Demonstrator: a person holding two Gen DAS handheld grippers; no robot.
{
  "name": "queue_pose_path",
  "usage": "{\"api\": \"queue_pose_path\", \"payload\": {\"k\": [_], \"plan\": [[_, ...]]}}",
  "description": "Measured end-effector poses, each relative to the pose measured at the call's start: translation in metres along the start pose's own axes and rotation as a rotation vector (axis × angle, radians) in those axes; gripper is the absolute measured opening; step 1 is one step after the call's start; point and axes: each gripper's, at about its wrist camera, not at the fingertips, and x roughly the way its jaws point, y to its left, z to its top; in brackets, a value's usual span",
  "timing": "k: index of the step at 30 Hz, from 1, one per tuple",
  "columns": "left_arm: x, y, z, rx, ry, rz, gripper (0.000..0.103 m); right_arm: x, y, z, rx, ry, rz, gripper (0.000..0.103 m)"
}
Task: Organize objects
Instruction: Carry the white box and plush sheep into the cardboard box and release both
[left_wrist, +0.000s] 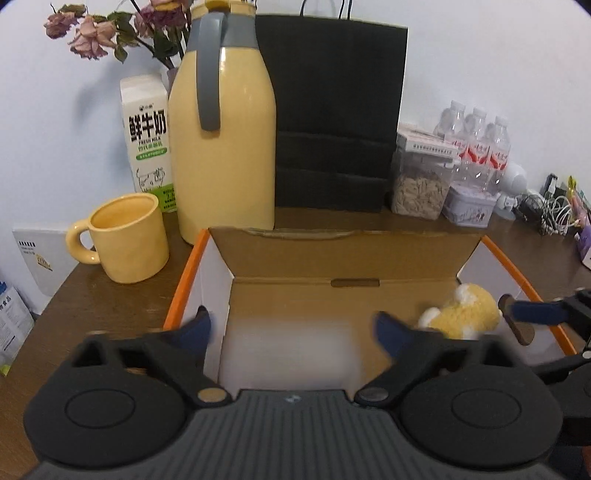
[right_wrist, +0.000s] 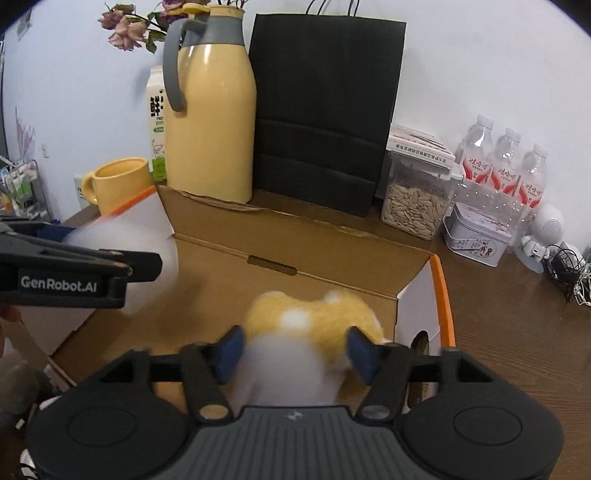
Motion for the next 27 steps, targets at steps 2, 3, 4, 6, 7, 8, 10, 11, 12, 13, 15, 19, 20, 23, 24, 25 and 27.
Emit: {"api": "queue_pose_path", "payload": {"k": [2,3,4,6,7,8,10,11,12,13,15,19,20,23,24,25,27], "plan": [[-0.004,-0.001,0.000,0.000,-0.014,0.005,0.103,-0.002,-0.001,-0.001,0.001,-0.012,-0.008,0.103],[-0.005,-0.002,0.001,0.001,-0.017,0.005,0.103,-0.004,-0.001,-0.002,0.002,-0.019,-0.009,0.103],[-0.007,-0.003,0.001,0.003,-0.020,0.009,0.103,-0.005,-0.002,-0.003,0.004,-0.023,-0.012,0.103],[-0.012,-0.005,0.003,0.008,-0.028,0.016,0.103,-0.008,-0.003,-0.004,0.008,-0.032,-0.015,0.103],[-0.015,-0.007,0.003,0.010,-0.032,0.016,0.103,-0.010,-0.004,-0.004,0.009,-0.037,-0.016,0.103],[-0.018,-0.008,0.004,0.010,-0.037,0.017,0.103,-0.013,-0.004,-0.005,0.010,-0.042,-0.018,0.103],[-0.025,-0.009,0.005,0.011,-0.049,0.016,0.103,-0.020,-0.006,-0.006,0.013,-0.054,-0.019,0.103],[-0.029,-0.011,0.005,0.013,-0.055,0.018,0.103,-0.023,-0.006,-0.006,0.014,-0.060,-0.020,0.103],[-0.033,-0.012,0.005,0.015,-0.060,0.020,0.103,-0.027,-0.007,-0.006,0.015,-0.065,-0.021,0.103],[-0.038,-0.013,0.005,0.016,-0.067,0.021,0.103,-0.032,-0.007,-0.006,0.015,-0.072,-0.023,0.103],[-0.048,-0.015,0.005,0.019,-0.078,0.024,0.103,-0.043,-0.007,-0.008,0.015,-0.086,-0.029,0.103],[-0.072,-0.020,0.003,0.030,-0.108,0.023,0.103,-0.067,-0.007,-0.010,0.010,-0.116,-0.033,0.103],[-0.079,-0.021,0.002,0.032,-0.115,0.024,0.103,-0.073,-0.007,-0.011,0.010,-0.124,-0.035,0.103],[-0.099,-0.023,-0.004,0.035,-0.134,0.016,0.103,-0.092,-0.005,-0.015,0.006,-0.147,-0.037,0.103],[-0.107,-0.024,-0.007,0.040,-0.141,0.014,0.103,-0.098,-0.004,-0.018,0.004,-0.155,-0.037,0.103],[-0.113,-0.024,-0.009,0.046,-0.148,0.014,0.103,-0.105,-0.003,-0.021,0.002,-0.164,-0.036,0.103],[-0.127,-0.026,-0.018,0.058,-0.158,0.014,0.103,-0.119,-0.001,-0.028,-0.002,-0.181,-0.034,0.103]]}}
